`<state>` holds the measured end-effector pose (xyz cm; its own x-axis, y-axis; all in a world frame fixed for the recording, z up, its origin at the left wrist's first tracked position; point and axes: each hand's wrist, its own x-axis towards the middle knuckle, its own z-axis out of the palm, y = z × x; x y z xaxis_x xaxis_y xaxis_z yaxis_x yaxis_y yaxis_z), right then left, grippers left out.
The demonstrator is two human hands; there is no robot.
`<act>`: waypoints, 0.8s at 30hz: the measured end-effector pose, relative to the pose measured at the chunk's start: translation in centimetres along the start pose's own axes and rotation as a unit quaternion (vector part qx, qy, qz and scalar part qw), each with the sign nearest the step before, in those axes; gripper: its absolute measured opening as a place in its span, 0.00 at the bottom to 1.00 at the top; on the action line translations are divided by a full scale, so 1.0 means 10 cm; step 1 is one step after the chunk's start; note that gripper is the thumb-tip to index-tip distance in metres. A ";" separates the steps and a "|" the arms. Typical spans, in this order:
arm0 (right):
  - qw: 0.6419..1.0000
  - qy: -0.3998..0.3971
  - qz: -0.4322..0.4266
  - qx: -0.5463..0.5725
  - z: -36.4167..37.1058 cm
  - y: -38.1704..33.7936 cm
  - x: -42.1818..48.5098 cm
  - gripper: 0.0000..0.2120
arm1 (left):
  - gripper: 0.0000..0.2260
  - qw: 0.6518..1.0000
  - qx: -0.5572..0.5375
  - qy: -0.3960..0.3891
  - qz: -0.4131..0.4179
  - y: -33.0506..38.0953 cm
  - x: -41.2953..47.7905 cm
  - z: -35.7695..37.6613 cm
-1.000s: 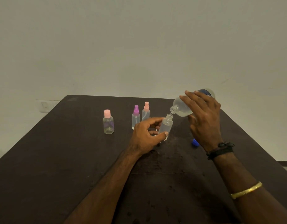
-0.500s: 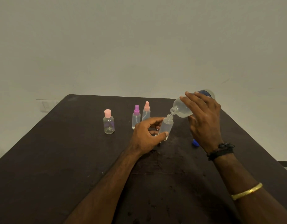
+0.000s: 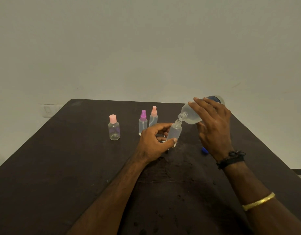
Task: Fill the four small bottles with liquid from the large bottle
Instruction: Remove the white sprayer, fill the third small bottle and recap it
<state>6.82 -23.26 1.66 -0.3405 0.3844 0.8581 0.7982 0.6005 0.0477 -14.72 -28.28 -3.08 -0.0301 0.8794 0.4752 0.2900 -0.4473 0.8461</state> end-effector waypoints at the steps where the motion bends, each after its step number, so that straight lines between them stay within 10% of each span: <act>1: 1.000 0.000 -0.001 0.000 0.00 0.00 0.00 0.38 | 0.24 1.000 -0.001 0.001 0.001 0.01 0.00 0.00; 24: 0.998 -0.034 0.021 0.046 0.05 -0.06 -0.08 0.34 | 0.23 1.000 0.003 0.016 0.001 0.04 0.00 0.00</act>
<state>6.42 -23.57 0.66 -0.3442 0.4556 0.8210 0.7640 0.6441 -0.0371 -14.57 -28.42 -2.74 -0.0605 0.8726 0.4847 0.2953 -0.4482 0.8437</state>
